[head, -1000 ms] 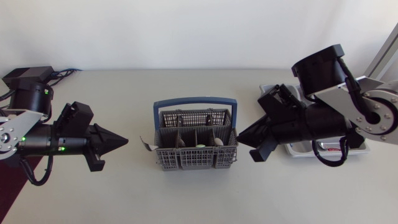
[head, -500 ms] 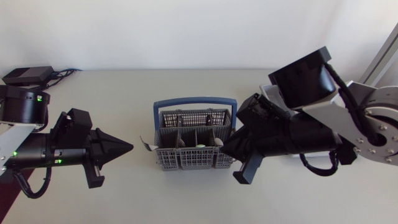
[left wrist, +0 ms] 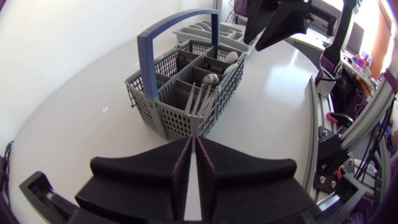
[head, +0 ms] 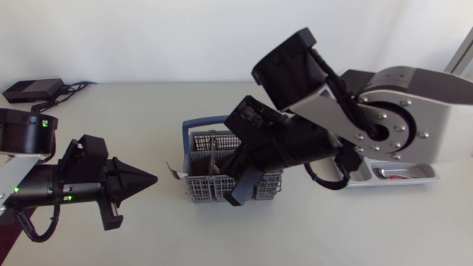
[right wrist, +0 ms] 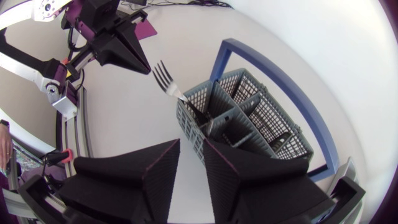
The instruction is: Sort the cutlery from the basket into the organizer compartments.
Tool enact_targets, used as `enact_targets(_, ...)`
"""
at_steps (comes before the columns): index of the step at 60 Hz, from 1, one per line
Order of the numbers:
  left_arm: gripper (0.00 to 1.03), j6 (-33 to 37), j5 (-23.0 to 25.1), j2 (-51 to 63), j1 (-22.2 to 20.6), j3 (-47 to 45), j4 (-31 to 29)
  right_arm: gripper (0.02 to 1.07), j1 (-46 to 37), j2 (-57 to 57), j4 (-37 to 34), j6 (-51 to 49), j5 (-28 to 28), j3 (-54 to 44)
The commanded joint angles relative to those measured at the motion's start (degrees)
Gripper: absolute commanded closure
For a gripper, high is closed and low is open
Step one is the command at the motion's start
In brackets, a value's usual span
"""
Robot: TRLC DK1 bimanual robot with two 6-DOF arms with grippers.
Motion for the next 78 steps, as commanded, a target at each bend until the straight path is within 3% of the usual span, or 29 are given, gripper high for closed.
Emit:
enact_targets(1, 0.96, 0.88, 0.50, -0.95, 0.55, -1.70, -0.01, 0.75, 2.53, 2.83, 0.30, 1.16, 1.48, 1.19)
enact_targets(6, 0.96, 1.06, 0.50, -1.66, 0.82, -2.49, 0.25, 0.72, 4.20, 3.09, 5.40, -0.68, 2.10, -1.36)
enact_targets(20, 0.96, 1.41, 0.50, -3.85, 2.05, -4.68, 1.92, 0.72, 9.30, 5.46, 22.36, -7.01, 10.71, -9.35)
enact_targets(32, 0.96, 1.59, 0.58, -3.85, 3.10, -6.53, 4.91, 0.72, 12.72, 9.24, 30.36, -8.77, 13.61, -10.85)
enact_targets(41, 0.96, 1.67, 0.58, -3.24, 3.54, -6.97, 6.05, 0.67, 14.75, 11.61, 33.88, -9.73, 16.33, -10.94)
enact_targets(48, 1.00, 1.59, 0.67, -1.57, 2.92, -6.62, 6.67, 0.67, 15.10, 14.16, 35.46, -9.73, 17.65, -10.32)
enact_targets(78, 1.00, -1.67, 0.58, 5.81, 0.99, -3.19, 9.22, 0.67, 15.62, 21.46, 40.38, -10.44, 27.58, -5.57)
